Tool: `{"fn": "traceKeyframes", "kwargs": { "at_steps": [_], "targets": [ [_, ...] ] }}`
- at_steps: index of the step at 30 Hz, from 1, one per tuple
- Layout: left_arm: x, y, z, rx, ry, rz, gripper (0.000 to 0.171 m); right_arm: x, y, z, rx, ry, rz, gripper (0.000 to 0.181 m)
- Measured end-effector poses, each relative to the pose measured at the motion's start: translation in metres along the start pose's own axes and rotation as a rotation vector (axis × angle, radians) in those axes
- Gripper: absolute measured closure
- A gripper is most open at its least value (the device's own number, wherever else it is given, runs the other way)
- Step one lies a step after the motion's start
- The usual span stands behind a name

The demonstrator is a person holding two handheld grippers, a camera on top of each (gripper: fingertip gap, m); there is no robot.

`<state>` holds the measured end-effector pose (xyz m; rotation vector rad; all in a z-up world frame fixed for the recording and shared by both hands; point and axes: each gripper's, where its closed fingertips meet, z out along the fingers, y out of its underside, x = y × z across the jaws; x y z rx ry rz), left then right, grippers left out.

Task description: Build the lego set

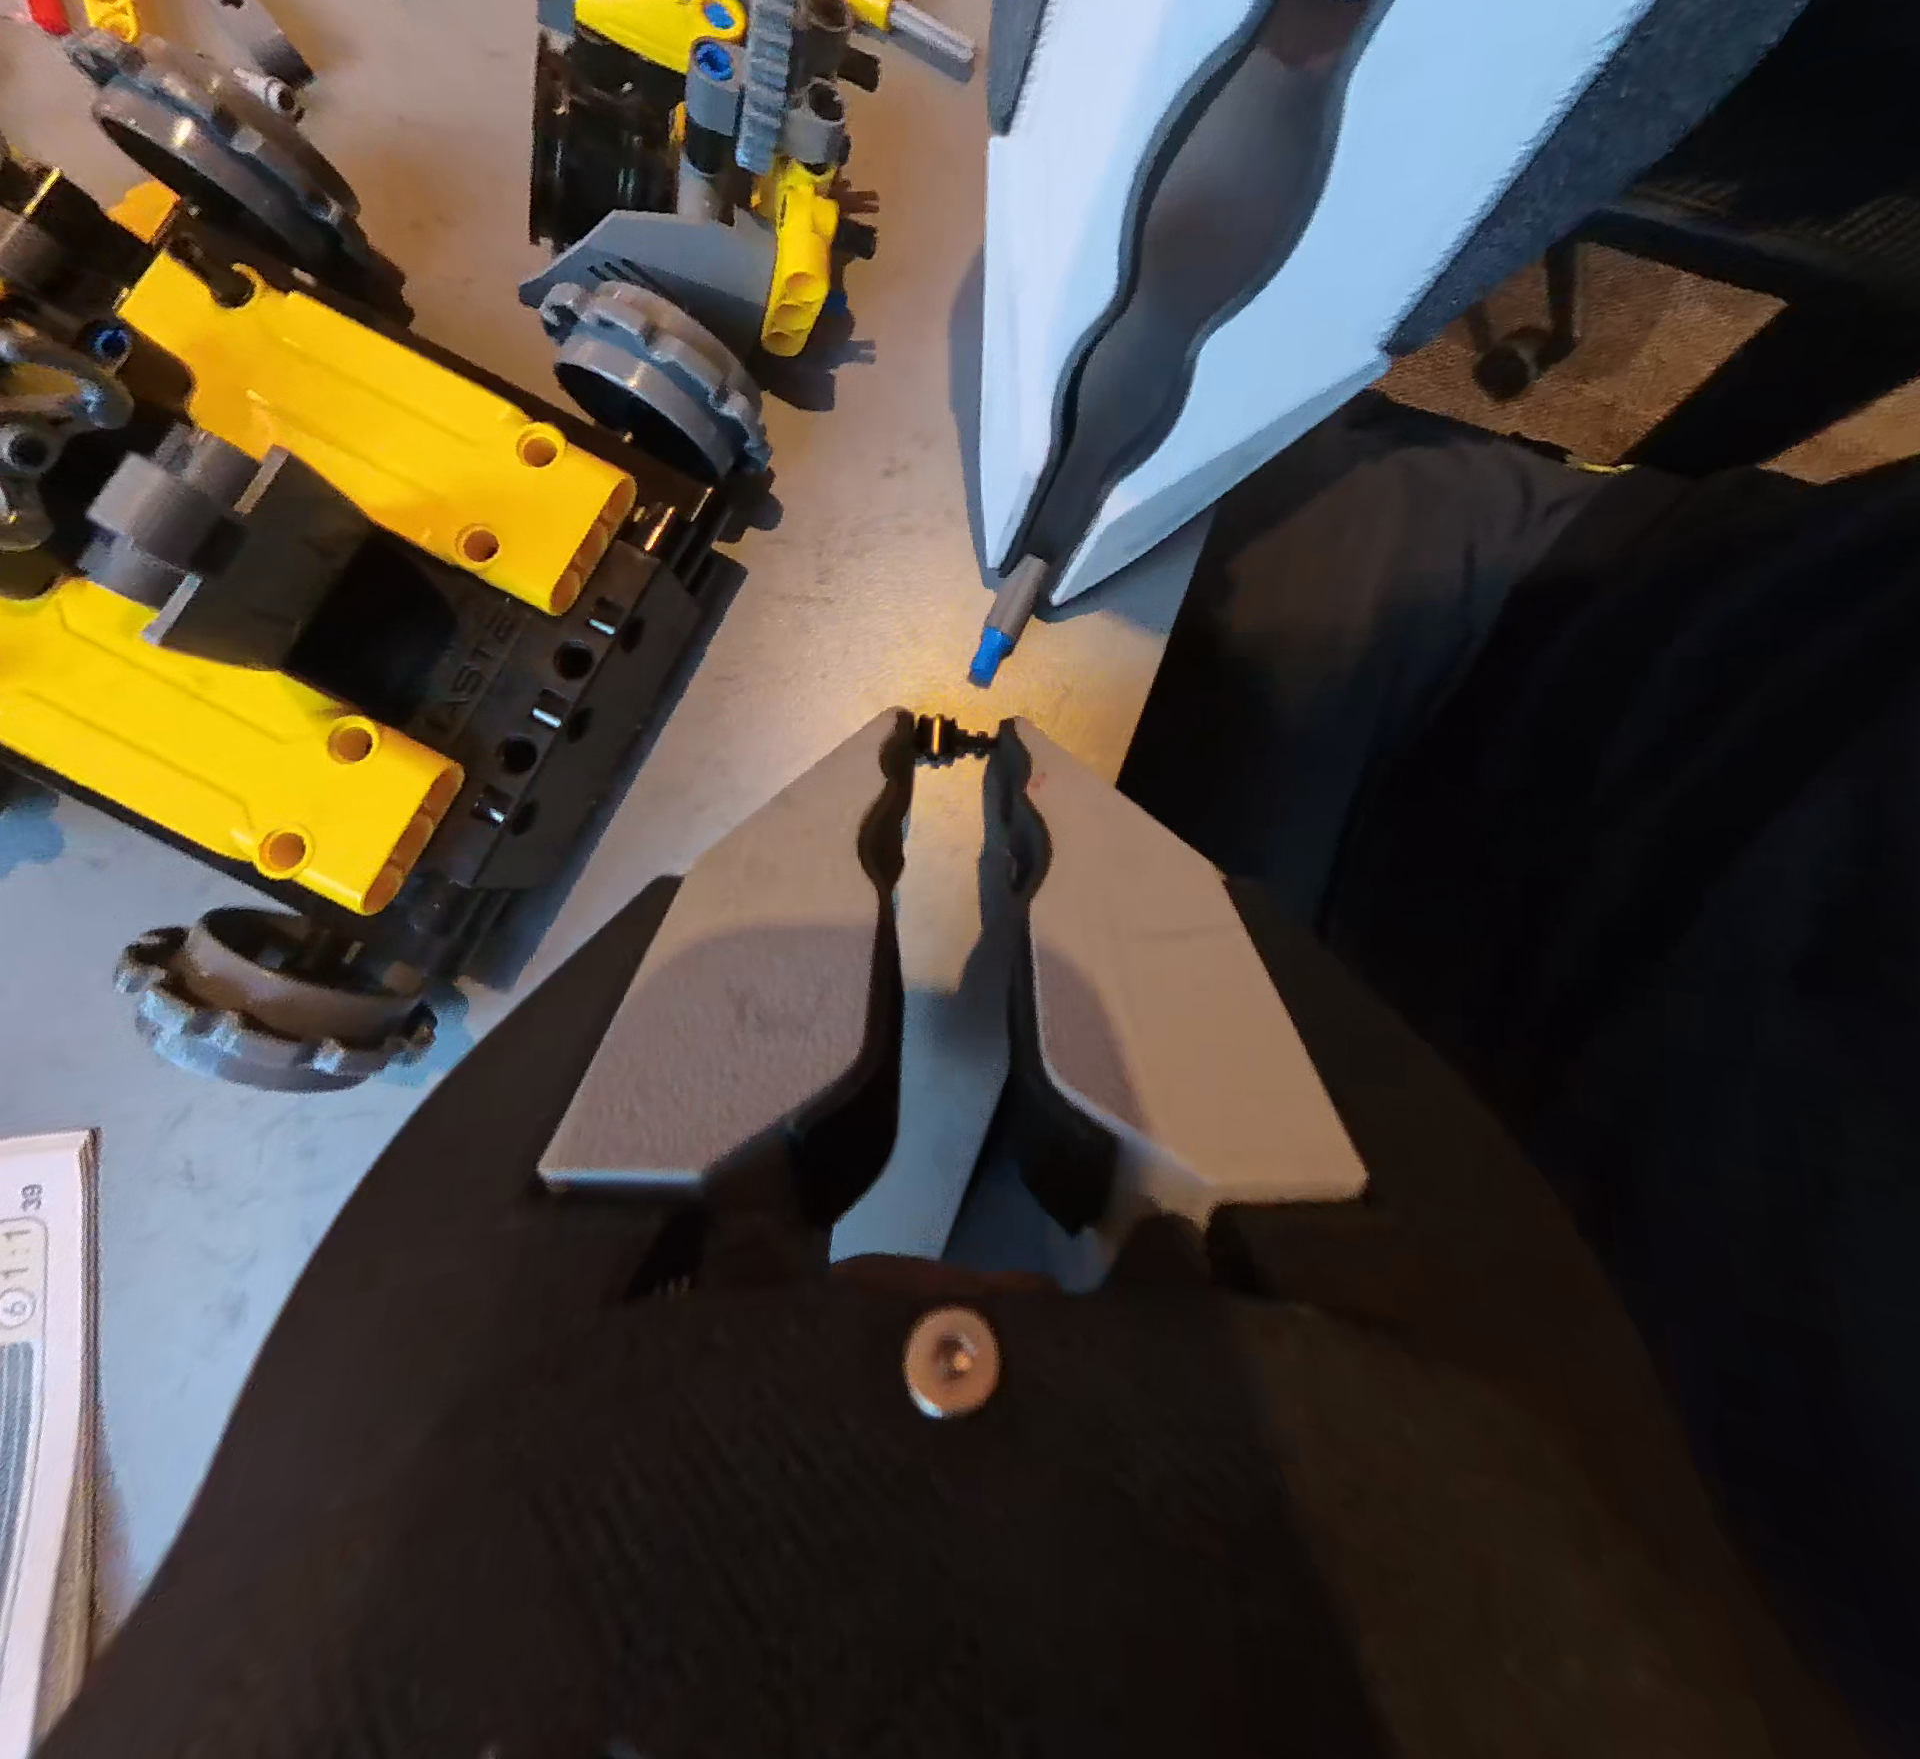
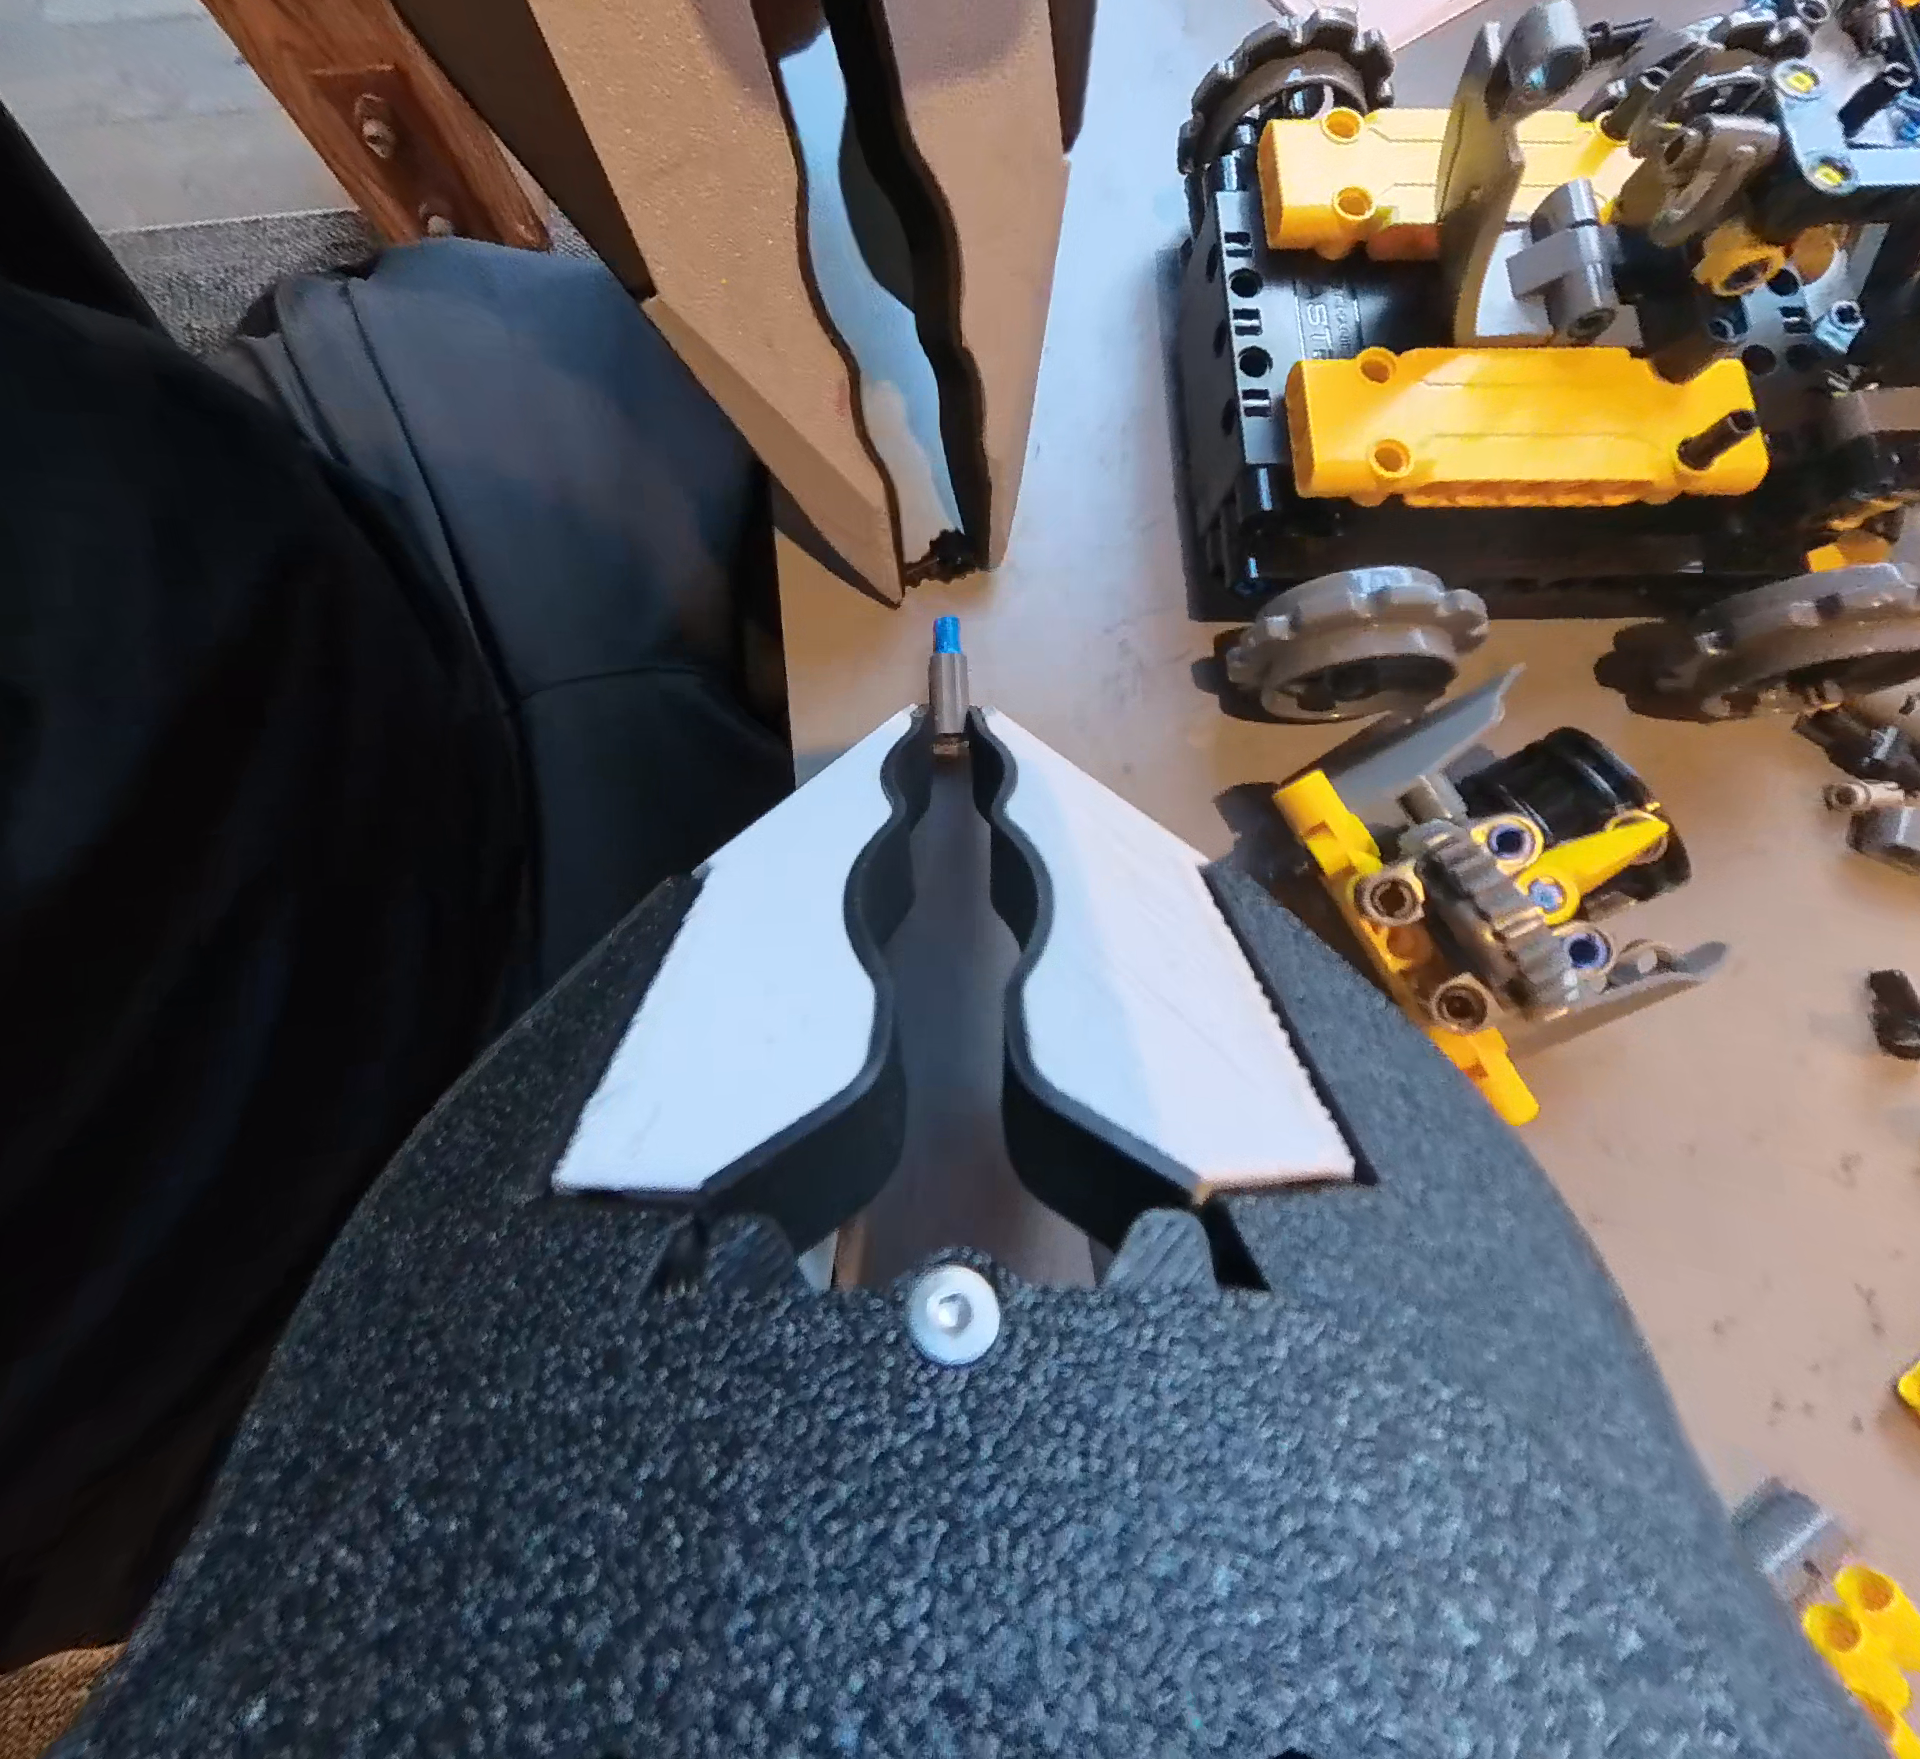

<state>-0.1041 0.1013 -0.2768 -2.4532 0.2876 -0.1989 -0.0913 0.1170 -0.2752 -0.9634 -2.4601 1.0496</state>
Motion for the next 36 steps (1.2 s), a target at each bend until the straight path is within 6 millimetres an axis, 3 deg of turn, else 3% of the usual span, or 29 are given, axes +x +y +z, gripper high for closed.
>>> {"fn": "traceKeyframes", "kwargs": {
  "at_steps": [11,36],
  "targets": [
    [0.009,0.010,-0.008,0.114,0.183,0.149,0.157,-0.008,-0.009,0.007,0.015,-0.044,0.017,0.175],
    [0.010,0.014,-0.011,0.108,0.216,0.177,0.157,-0.013,-0.013,0.016,-0.012,-0.101,0.063,0.175]
  ]
}}
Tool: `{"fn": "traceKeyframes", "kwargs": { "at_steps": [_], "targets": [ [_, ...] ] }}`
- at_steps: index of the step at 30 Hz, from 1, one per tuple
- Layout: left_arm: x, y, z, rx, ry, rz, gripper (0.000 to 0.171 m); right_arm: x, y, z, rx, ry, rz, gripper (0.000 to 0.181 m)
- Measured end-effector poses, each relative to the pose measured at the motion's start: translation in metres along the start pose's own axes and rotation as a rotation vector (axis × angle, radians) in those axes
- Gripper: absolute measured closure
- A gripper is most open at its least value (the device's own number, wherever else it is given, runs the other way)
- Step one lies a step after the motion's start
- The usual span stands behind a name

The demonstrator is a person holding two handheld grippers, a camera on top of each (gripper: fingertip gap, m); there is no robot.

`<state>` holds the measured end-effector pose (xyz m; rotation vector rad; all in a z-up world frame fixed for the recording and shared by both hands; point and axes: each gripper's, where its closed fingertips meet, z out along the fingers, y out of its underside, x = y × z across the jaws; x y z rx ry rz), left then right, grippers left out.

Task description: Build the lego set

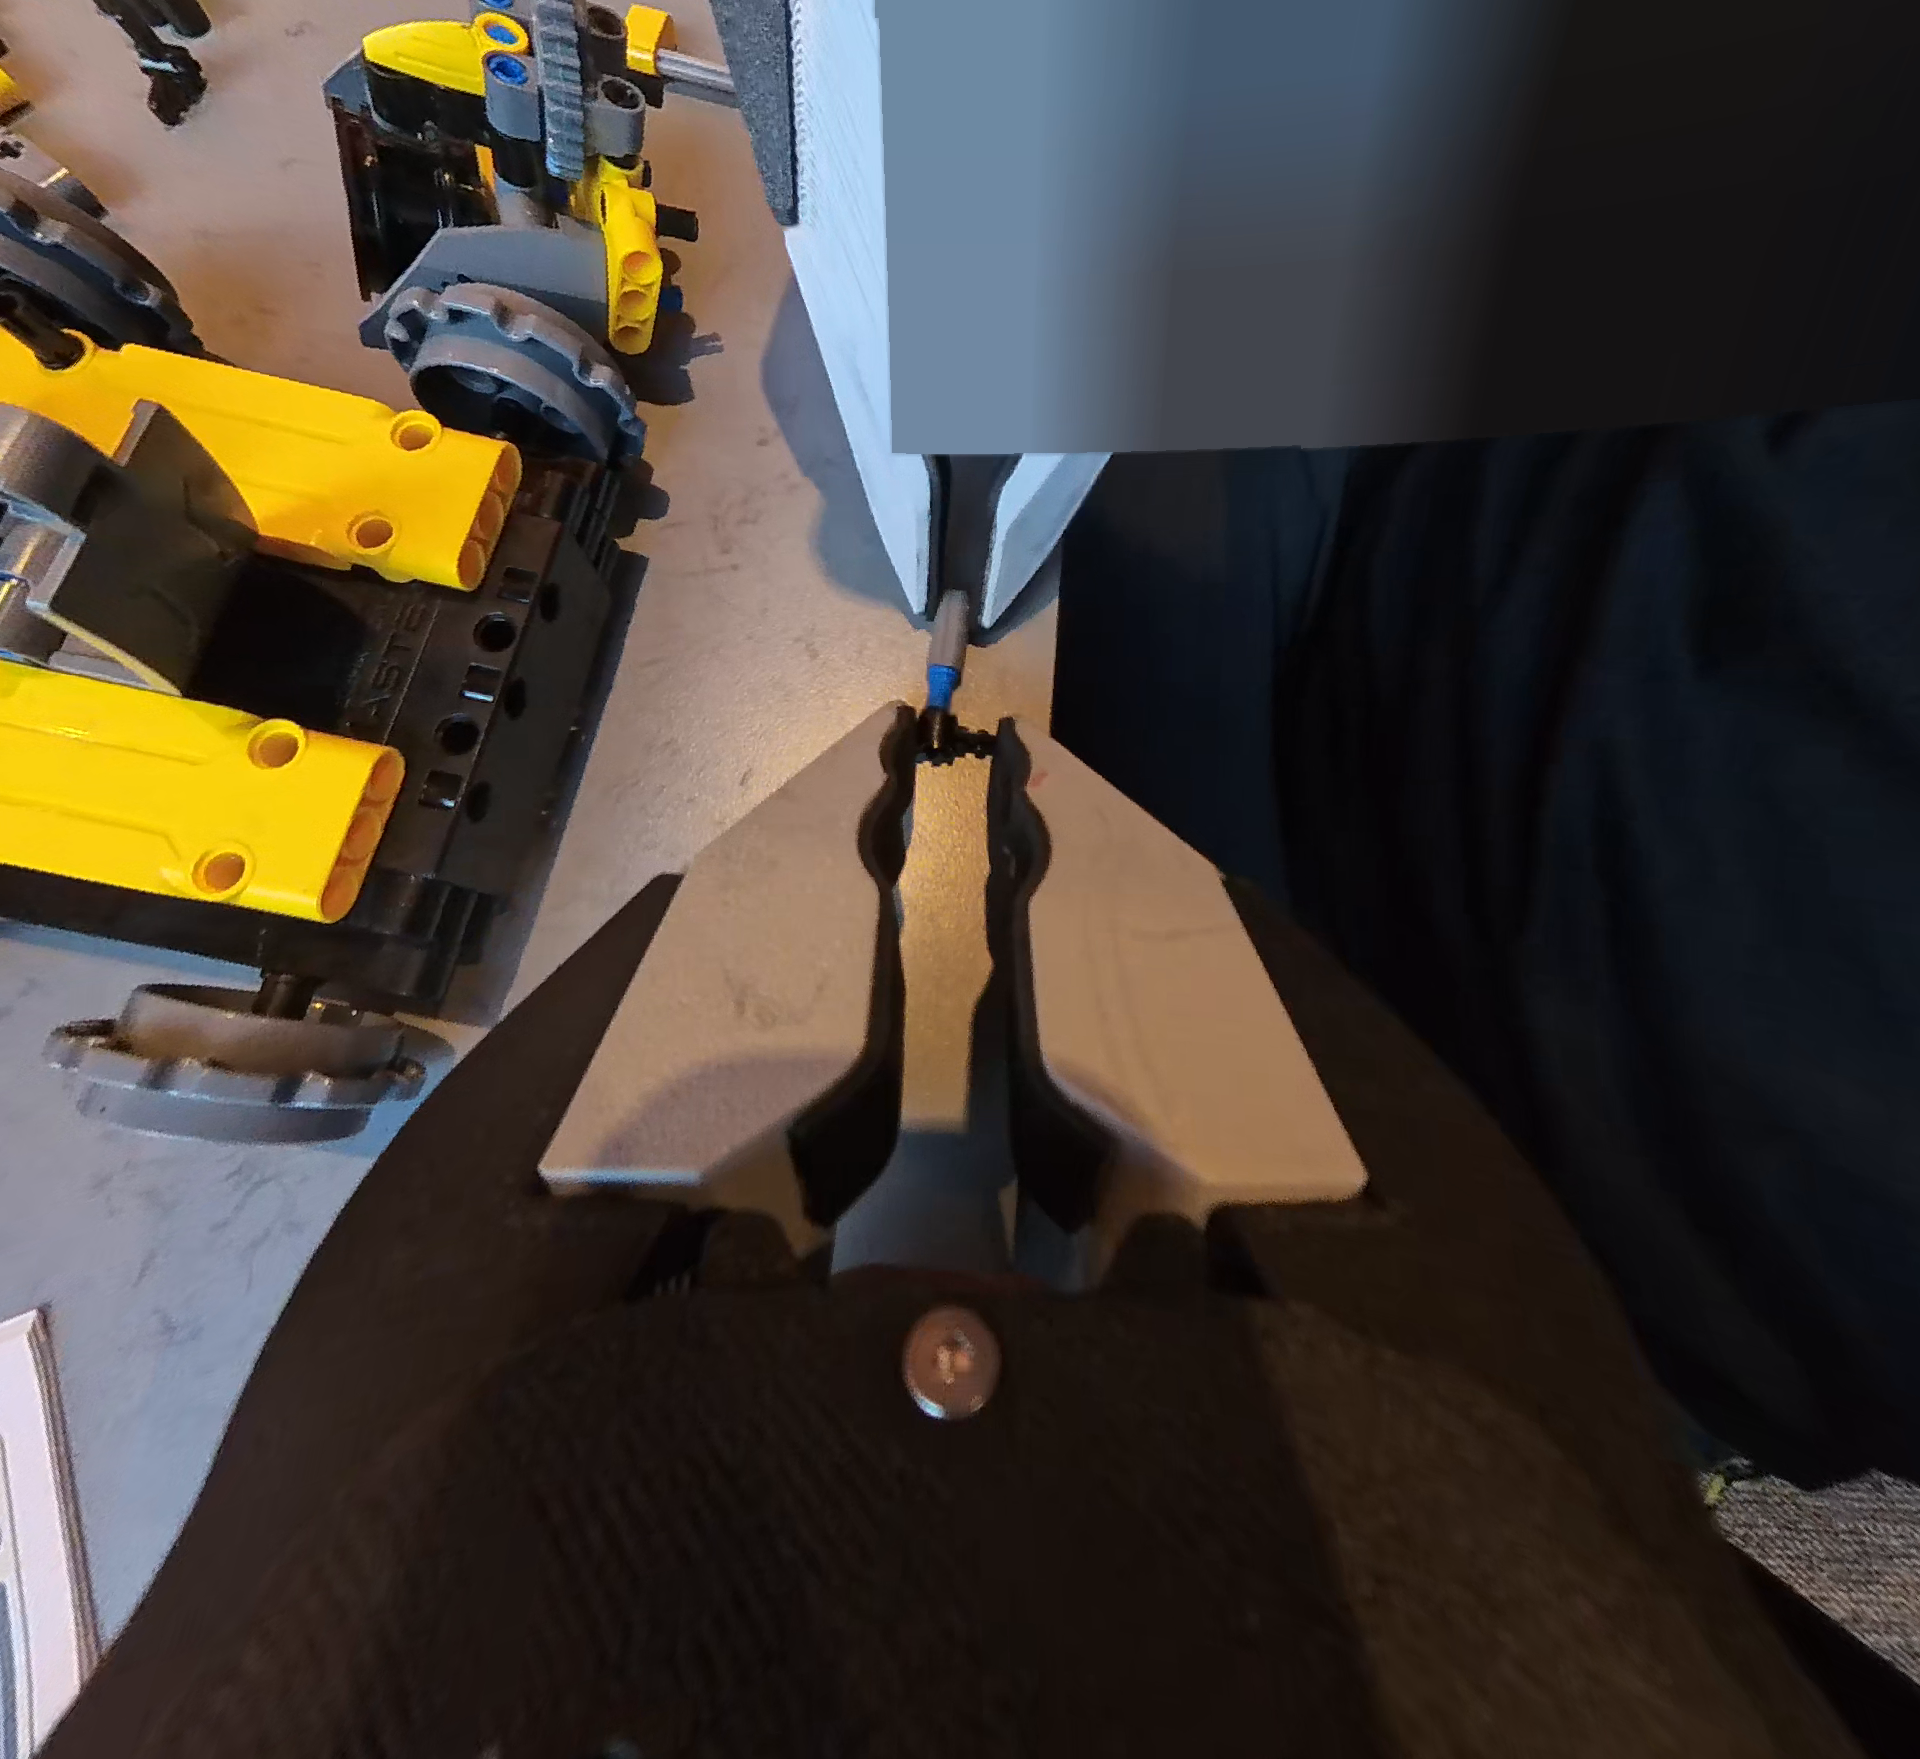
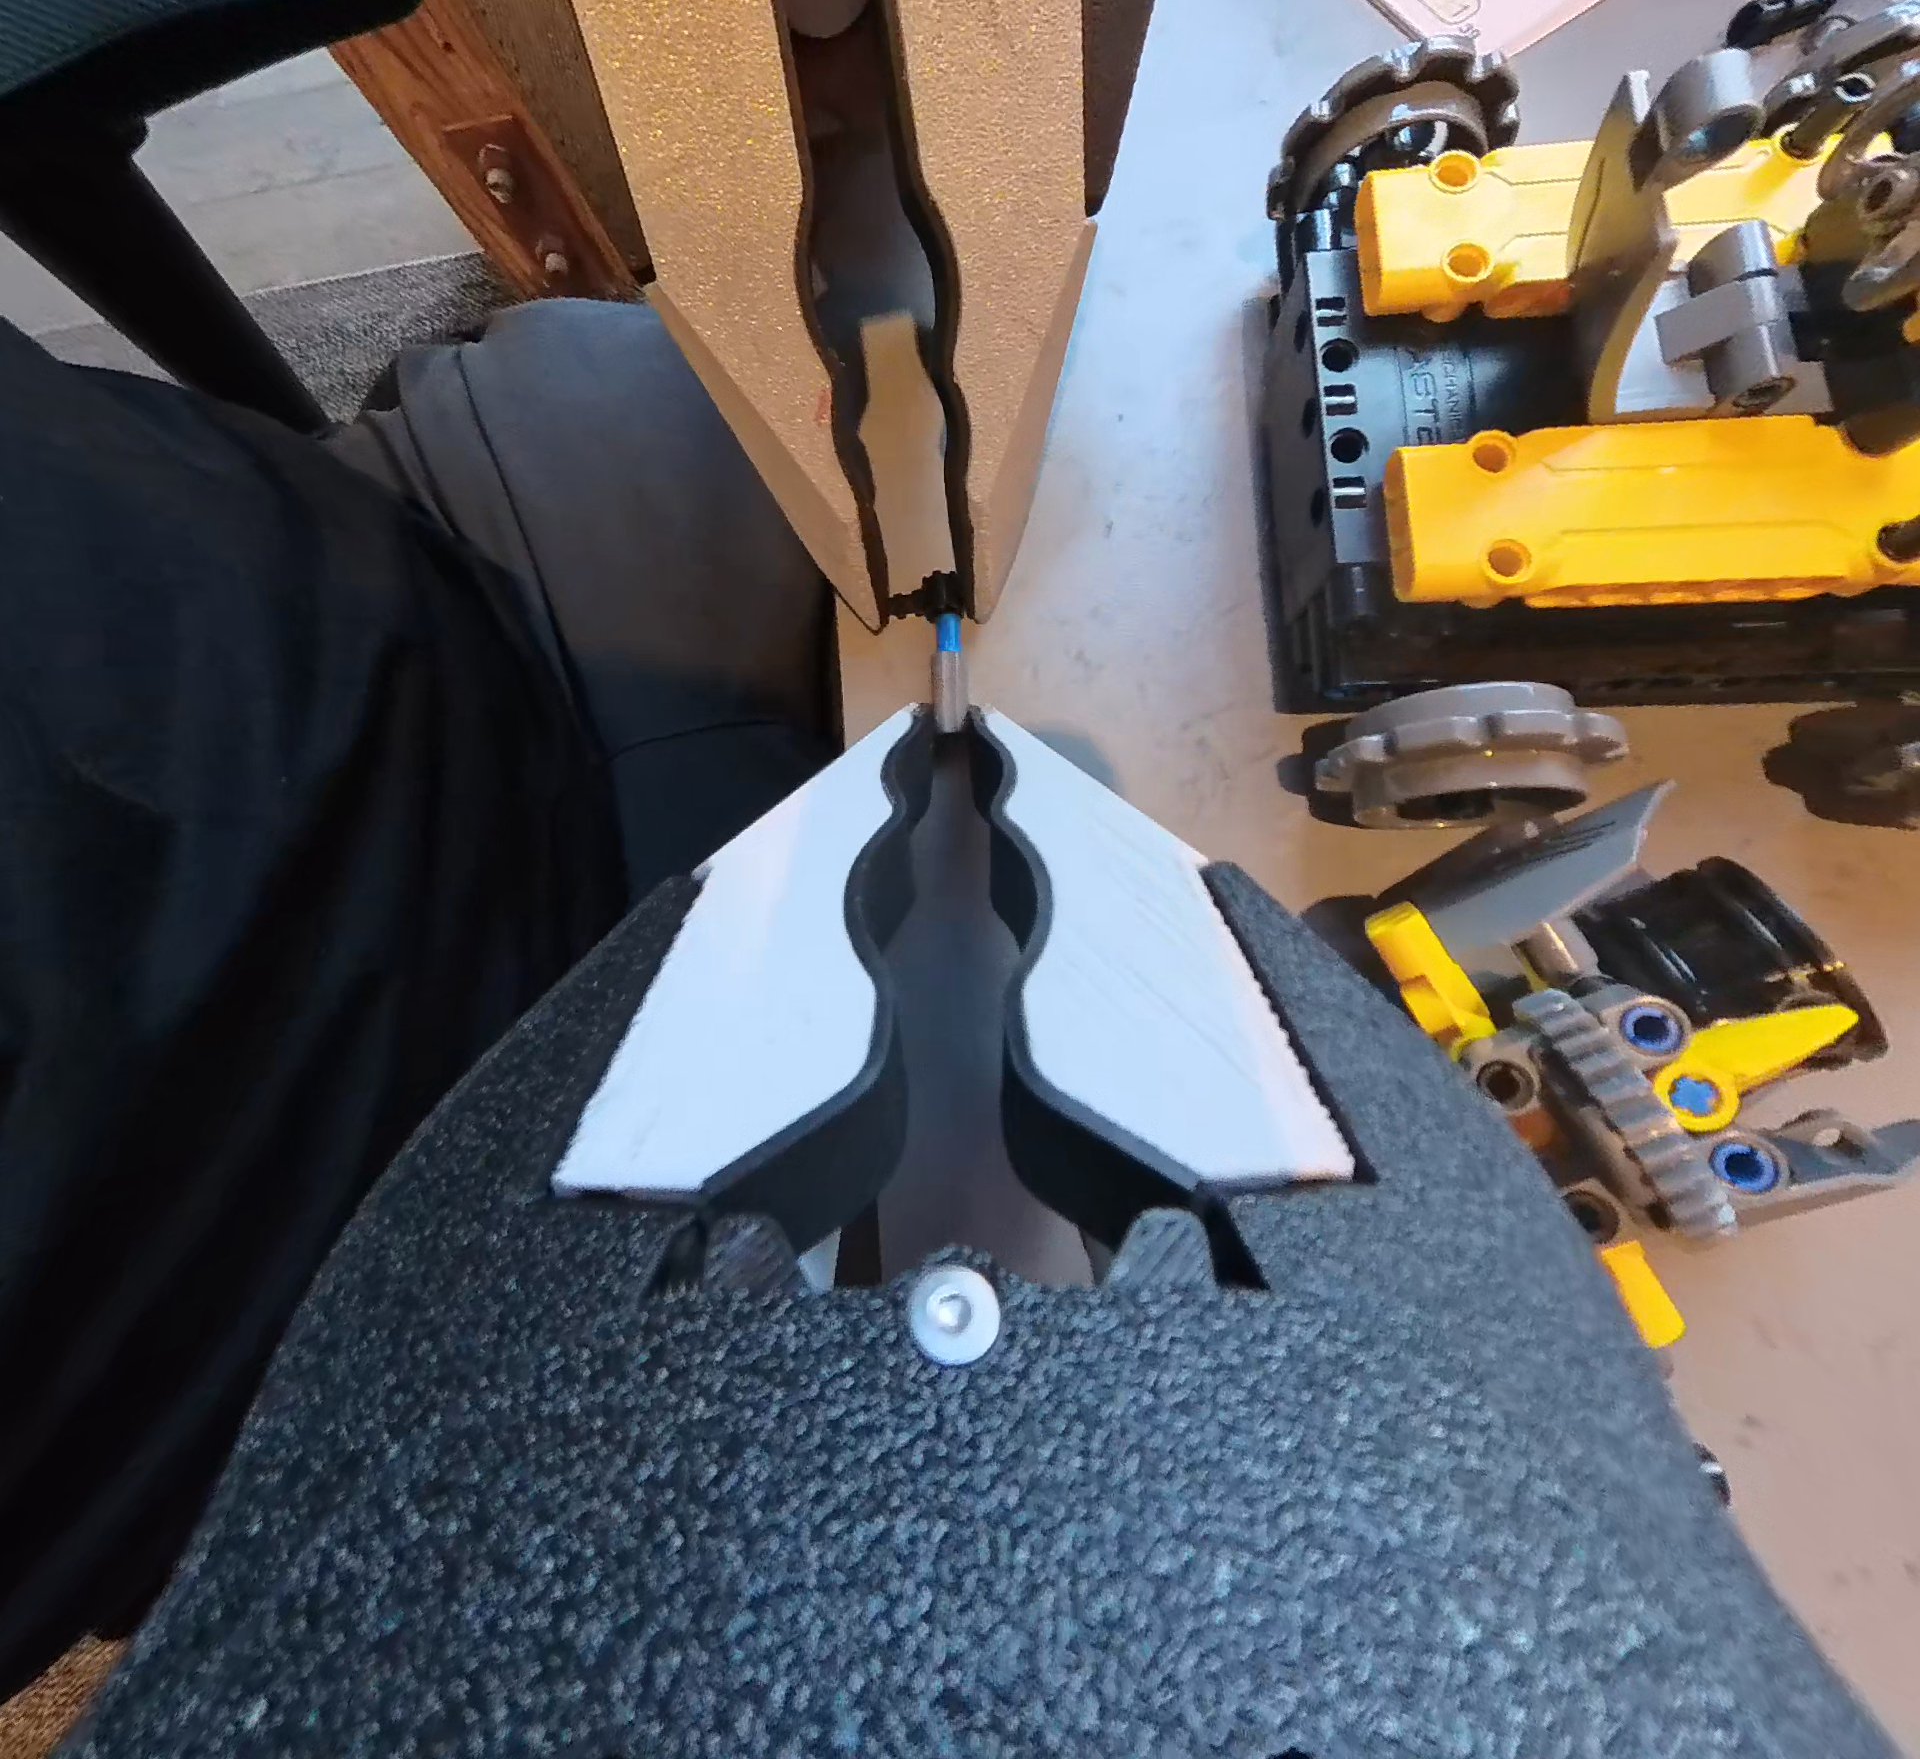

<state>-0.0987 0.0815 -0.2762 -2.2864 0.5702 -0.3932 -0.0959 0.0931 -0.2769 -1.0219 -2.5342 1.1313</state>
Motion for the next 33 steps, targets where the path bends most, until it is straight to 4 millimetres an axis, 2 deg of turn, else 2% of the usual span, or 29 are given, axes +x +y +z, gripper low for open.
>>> {"fn": "traceKeyframes", "kwargs": {
  "at_steps": [10,20,24,28,33],
  "targets": [
    [0.0003,0.0003,0.0000,-0.001,-0.001,0.005,0.157,-0.0005,-0.0014,0.0013,0.002,0.002,-0.018,0.175],
    [0.0016,0.0009,-0.0001,-0.006,0.027,0.025,0.157,-0.0016,-0.0019,0.0018,-0.003,0.020,-0.130,0.176],
    [0.0016,0.0015,-0.0005,-0.008,0.024,0.033,0.157,-0.0018,-0.0024,0.0024,-0.011,0.000,-0.100,0.176],
    [0.0015,0.0015,-0.0006,-0.008,0.019,0.023,0.158,-0.0027,-0.0027,0.0027,-0.032,-0.058,0.012,0.176],
    [0.0013,0.0012,-0.0004,-0.008,0.000,0.024,0.158,-0.0028,-0.0024,0.0026,-0.054,-0.043,0.014,0.176]
  ]
}}
